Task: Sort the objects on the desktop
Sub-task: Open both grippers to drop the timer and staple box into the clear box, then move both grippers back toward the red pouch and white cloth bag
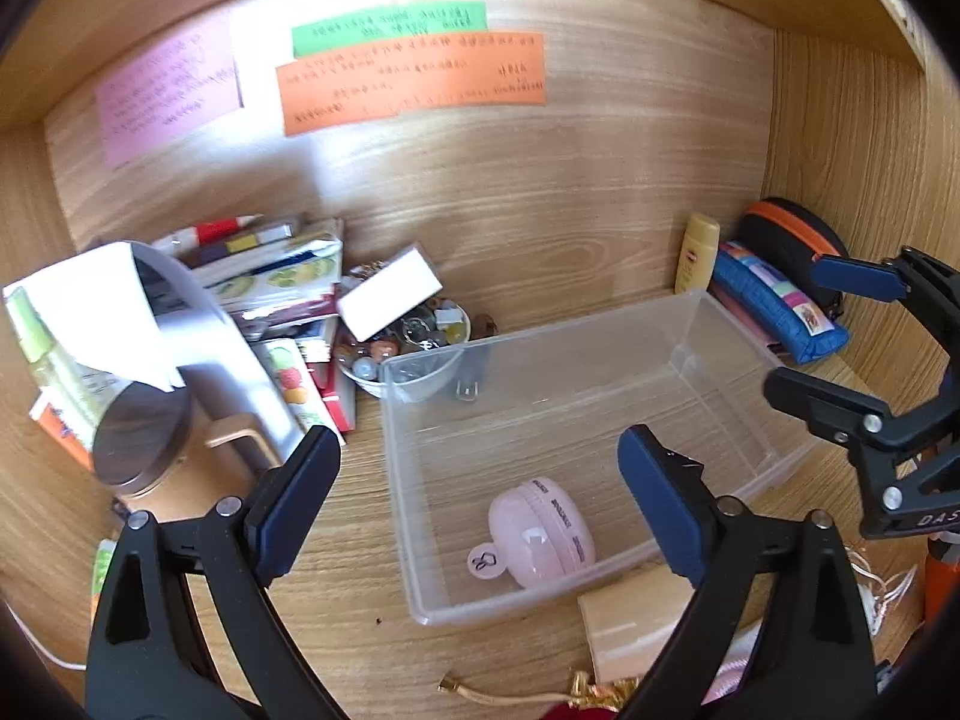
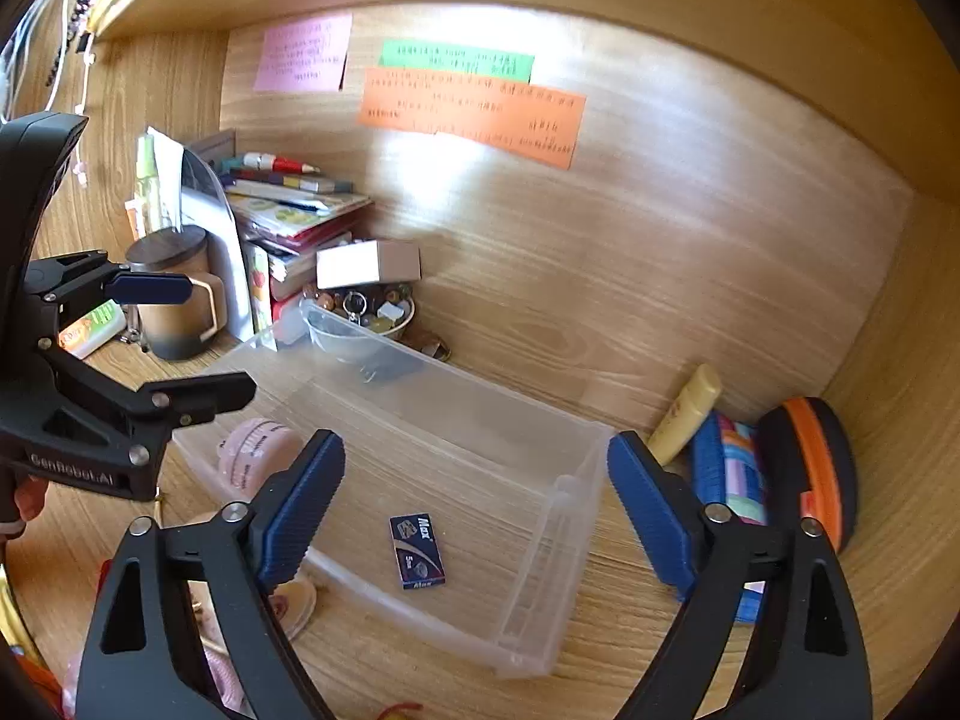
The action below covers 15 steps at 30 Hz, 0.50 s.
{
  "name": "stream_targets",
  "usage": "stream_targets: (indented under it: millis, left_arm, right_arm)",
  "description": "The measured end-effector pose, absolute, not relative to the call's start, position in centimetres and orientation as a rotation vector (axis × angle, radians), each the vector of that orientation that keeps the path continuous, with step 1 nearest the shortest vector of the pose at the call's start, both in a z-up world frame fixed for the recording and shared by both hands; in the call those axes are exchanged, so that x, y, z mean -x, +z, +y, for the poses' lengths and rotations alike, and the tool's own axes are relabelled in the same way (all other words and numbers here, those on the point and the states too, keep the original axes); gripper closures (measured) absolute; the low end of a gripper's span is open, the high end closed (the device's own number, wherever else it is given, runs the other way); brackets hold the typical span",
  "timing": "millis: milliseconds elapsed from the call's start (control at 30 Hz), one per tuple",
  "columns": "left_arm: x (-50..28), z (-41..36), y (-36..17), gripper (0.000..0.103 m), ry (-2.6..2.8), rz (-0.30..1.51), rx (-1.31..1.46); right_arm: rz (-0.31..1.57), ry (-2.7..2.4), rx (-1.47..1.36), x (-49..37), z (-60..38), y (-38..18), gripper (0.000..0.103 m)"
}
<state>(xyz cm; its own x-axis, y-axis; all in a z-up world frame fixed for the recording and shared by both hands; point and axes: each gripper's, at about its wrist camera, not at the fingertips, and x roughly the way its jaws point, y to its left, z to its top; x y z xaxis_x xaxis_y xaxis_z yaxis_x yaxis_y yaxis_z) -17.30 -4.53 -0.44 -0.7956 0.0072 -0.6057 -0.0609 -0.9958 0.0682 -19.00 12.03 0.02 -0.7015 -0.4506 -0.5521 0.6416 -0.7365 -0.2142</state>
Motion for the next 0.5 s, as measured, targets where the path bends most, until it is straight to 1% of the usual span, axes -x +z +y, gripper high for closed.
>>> stream_targets:
  millis: [233,400,500]
  left_arm:
    - [14.4,-4.8,0.2,0.008,2.984,0.096,0.986]
    - [12.1,-5.0,-0.1,0.008,3.009,0.093,0.992]
    - [11.0,-5.2,-0.4,0.005,3.011,0.085,1.006]
  right_arm:
    - [0.521,-2.428,-0.591,15.9,14.1,0.8,0.011]
    - [0.501,-2.447,-0.606,14.3,16.0,0.2,0.011]
    - [0.478,-2.454,-0.636,13.8,17.1,-0.4,0.011]
